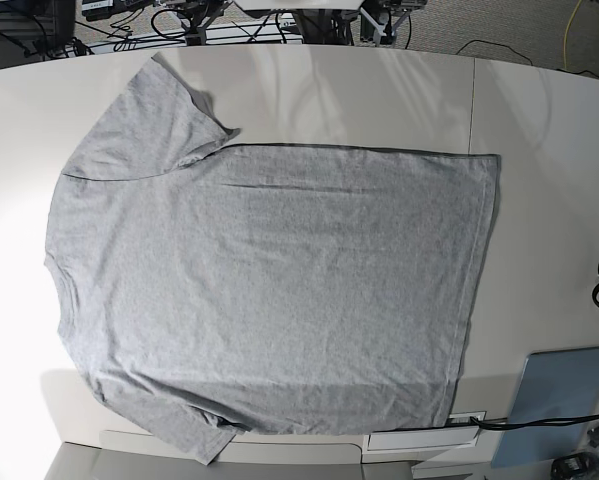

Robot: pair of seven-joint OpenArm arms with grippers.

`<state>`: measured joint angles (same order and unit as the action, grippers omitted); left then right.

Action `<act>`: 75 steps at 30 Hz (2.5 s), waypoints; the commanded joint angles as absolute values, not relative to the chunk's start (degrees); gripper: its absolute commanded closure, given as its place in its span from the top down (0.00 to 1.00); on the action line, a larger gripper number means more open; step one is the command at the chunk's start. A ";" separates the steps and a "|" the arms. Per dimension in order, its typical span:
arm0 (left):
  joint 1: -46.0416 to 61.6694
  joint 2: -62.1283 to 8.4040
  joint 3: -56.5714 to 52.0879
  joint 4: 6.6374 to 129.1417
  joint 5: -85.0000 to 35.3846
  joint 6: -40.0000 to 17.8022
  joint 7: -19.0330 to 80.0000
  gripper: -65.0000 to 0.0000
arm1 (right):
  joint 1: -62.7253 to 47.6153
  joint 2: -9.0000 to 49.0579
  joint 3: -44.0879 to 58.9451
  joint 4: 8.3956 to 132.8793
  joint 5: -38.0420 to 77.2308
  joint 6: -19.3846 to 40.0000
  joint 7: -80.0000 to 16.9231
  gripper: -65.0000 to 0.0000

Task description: Fold the T-shirt properly

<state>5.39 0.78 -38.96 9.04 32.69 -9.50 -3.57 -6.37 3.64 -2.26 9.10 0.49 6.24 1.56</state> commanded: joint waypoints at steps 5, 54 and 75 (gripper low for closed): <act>5.72 0.93 -38.76 9.15 32.38 -9.87 -3.99 0.25 | -6.66 3.97 -2.15 9.26 0.40 6.59 2.15 0.23; 41.06 -4.80 -38.76 58.41 0.91 -36.10 5.67 0.24 | -48.84 15.99 -2.13 67.48 0.67 6.26 -7.51 0.23; 49.41 -15.05 -38.74 115.31 -1.06 -40.00 6.04 0.24 | -67.59 23.68 -2.13 122.21 -24.56 -16.60 -20.67 0.23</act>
<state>48.86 -14.46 -38.35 114.48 -0.64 -40.49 7.07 -66.78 23.44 -2.31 121.34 -24.40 -15.68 -21.28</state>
